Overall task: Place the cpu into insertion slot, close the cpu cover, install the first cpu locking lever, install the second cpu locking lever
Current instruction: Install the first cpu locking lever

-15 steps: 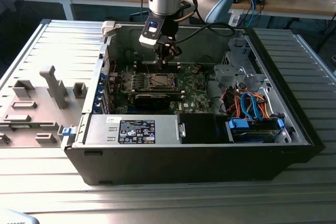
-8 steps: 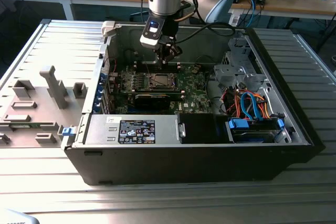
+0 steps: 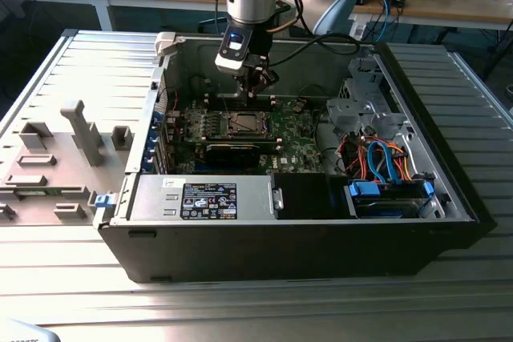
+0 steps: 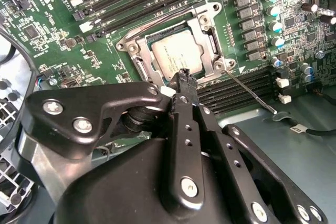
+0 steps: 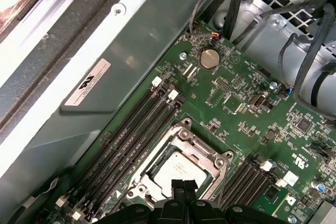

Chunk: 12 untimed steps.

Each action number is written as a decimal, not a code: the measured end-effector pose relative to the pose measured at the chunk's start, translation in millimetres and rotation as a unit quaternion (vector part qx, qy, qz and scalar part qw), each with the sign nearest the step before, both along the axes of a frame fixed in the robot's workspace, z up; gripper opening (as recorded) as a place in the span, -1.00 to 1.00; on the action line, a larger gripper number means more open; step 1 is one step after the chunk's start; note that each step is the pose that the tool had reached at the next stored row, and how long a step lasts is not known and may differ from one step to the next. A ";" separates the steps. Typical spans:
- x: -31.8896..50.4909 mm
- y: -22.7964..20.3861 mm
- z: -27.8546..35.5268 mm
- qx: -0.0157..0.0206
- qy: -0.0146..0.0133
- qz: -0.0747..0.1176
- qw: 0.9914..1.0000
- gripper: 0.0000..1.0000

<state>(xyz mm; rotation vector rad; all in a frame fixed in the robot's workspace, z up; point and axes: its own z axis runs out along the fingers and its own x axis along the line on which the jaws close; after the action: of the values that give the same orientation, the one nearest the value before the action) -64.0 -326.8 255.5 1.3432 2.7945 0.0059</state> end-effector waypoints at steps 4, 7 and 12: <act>0.0 0.0 0.0 0.000 0.000 0.006 1.000 -0.79; 0.0 0.0 0.0 0.000 0.000 0.011 1.000 -0.79; 0.0 0.0 0.0 0.000 0.000 0.018 1.000 -0.79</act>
<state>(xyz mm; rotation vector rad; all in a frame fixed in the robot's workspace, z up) -64.0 -326.8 255.5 1.2934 2.8180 0.0070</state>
